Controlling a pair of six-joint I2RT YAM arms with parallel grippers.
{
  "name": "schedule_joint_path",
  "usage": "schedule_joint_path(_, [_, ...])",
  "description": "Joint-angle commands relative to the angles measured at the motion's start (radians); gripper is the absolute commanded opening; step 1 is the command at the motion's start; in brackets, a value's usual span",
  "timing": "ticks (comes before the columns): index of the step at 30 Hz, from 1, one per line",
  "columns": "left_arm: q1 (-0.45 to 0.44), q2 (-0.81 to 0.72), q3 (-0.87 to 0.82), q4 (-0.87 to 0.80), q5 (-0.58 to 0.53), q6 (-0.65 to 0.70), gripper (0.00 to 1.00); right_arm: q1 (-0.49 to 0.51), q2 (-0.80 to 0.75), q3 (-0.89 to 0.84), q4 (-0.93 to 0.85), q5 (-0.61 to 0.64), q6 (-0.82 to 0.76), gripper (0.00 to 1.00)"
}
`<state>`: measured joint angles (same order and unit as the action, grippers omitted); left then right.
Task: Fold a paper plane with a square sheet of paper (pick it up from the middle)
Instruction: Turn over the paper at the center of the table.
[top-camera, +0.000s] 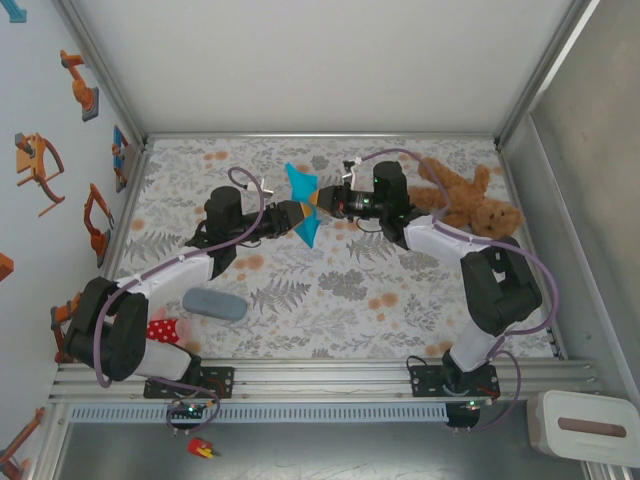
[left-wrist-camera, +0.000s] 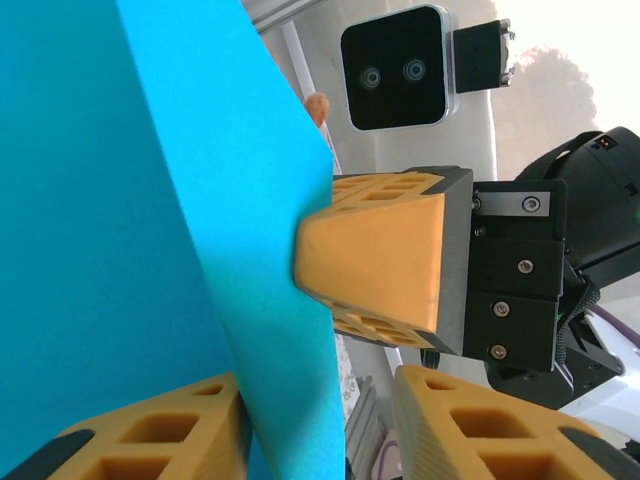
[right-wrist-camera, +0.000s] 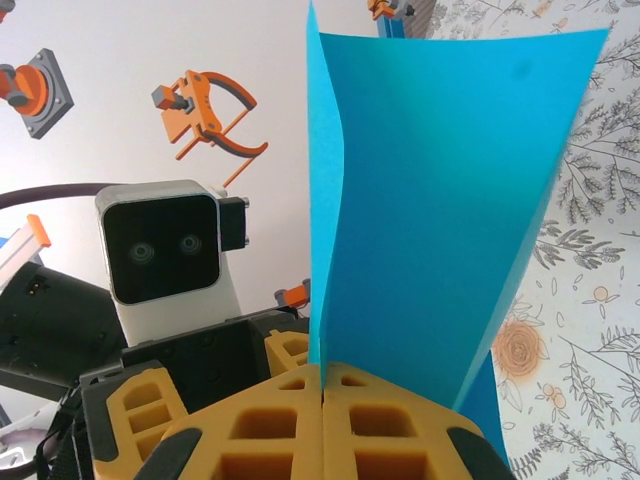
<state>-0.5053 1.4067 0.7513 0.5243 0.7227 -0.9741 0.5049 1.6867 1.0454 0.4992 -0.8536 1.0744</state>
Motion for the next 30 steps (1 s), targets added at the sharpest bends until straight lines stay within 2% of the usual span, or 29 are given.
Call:
schedule_joint_path(1, [-0.002,-0.011,0.020,0.030,0.025,0.007,0.37,-0.008,-0.042,-0.015,0.041,-0.022,0.019,0.00])
schedule_joint_path(8, [0.001,-0.005,0.020,0.030,0.023,0.002,0.28,-0.010,-0.048,-0.021,0.044,-0.025,0.021,0.00])
schedule_joint_path(12, [0.004,-0.005,0.022,0.027,0.024,0.003,0.22,-0.012,-0.054,-0.024,0.045,-0.029,0.017,0.04])
schedule_joint_path(15, [0.007,-0.003,0.023,0.014,0.021,0.011,0.19,-0.016,-0.067,-0.031,0.045,-0.024,0.012,0.10])
schedule_joint_path(18, [0.010,0.001,0.024,0.001,0.014,0.018,0.15,-0.033,-0.084,-0.040,0.014,-0.006,-0.012,0.21])
schedule_joint_path(22, [0.018,-0.001,0.022,-0.029,0.008,0.036,0.13,-0.055,-0.136,-0.031,-0.176,0.065,-0.144,0.32])
schedule_joint_path(25, [0.027,-0.013,0.026,-0.080,-0.009,0.067,0.13,-0.071,-0.188,-0.005,-0.373,0.157,-0.274,0.35])
schedule_joint_path(27, [0.030,-0.023,0.038,-0.156,-0.032,0.110,0.13,-0.083,-0.218,0.009,-0.472,0.218,-0.335,0.35])
schedule_joint_path(30, [0.026,-0.046,0.085,-0.356,-0.110,0.226,0.13,-0.099,-0.259,0.018,-0.565,0.294,-0.398,0.35])
